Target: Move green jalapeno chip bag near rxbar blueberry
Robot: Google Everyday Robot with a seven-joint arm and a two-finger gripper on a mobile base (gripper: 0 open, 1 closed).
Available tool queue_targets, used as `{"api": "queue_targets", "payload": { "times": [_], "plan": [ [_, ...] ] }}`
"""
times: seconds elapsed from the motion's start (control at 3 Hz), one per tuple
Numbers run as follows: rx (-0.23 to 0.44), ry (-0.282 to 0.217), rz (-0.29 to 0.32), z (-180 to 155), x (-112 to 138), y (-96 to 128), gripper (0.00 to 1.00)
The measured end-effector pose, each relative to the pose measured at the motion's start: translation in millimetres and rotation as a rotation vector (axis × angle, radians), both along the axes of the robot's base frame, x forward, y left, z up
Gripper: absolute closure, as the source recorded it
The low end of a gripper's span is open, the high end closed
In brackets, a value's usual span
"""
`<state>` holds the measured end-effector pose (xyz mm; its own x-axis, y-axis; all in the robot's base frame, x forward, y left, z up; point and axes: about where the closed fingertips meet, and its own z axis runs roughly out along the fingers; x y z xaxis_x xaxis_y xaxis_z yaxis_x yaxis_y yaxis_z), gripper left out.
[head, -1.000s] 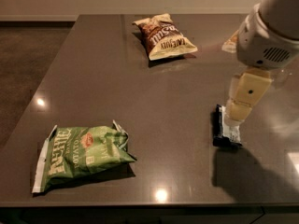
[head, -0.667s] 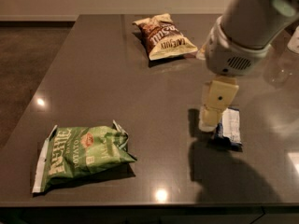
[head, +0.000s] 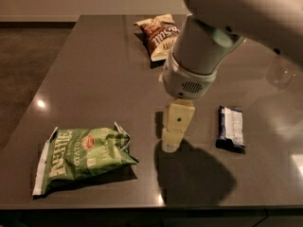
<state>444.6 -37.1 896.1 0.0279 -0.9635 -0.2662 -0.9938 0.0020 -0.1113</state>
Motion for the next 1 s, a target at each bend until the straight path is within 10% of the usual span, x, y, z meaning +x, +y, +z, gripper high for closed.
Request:
{"api": "queue_targets", "payload": {
  "times": [1.0],
  "plan": [
    [0.202,0.033,0.167,-28,-53,126,0.0]
  ]
}}
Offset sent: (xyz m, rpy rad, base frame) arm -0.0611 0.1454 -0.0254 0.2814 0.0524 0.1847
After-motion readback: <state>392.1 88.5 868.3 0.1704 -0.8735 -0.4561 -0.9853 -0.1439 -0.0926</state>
